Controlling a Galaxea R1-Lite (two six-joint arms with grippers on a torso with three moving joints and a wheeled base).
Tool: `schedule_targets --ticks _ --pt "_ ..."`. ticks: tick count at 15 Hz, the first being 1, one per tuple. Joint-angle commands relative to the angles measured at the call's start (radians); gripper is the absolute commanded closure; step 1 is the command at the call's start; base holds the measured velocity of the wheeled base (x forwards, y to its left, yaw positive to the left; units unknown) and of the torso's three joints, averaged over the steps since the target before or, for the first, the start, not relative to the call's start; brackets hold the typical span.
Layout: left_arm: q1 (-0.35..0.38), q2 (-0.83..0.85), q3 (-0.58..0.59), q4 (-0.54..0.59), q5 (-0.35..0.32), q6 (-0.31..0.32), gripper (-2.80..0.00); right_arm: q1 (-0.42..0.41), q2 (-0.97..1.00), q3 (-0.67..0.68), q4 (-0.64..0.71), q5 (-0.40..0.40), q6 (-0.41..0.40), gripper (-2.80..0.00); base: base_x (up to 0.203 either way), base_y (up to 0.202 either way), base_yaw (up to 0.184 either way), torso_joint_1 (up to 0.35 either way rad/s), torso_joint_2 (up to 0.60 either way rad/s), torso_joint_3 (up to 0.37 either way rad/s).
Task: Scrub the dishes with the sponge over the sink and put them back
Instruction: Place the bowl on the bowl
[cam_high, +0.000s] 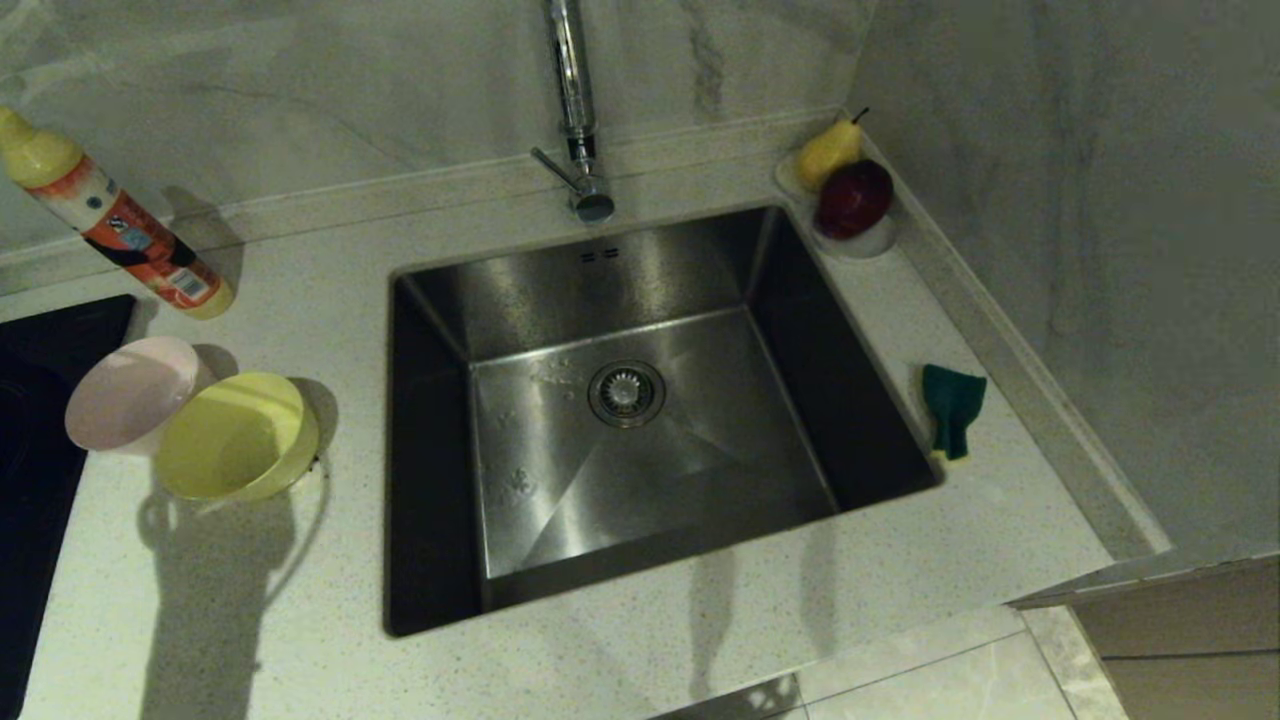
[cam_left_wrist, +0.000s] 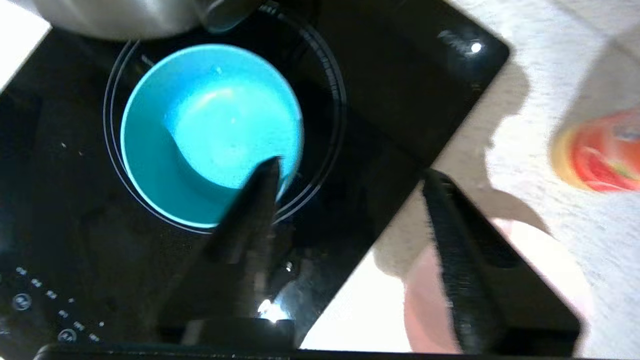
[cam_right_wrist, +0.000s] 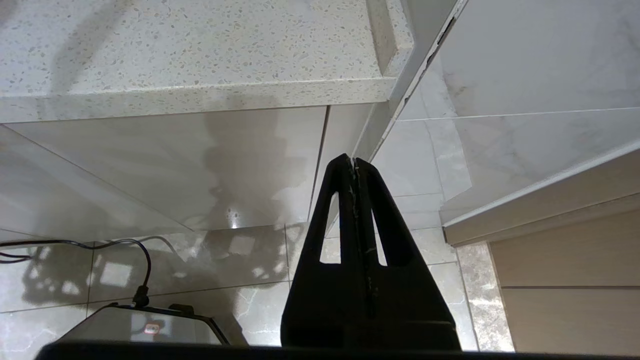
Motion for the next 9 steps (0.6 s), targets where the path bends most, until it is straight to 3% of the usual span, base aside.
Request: schedule_targets --ticks 1,9 --pt "0.004 0.049 0.001 -0.002 -0.002 -0.012 -2.80 0.000 0.000 0.000 0.000 0.001 -0.001 0.00 0.000 0.000 0.000 0.000 0.00 0.000" --pt "0.045 0.129 0.002 -0.001 -0.035 -0.046 -2.80 0.001 0.000 0.000 0.000 0.000 -0.001 0.00 0.000 0.000 0.000 0.000 0.00 0.000"
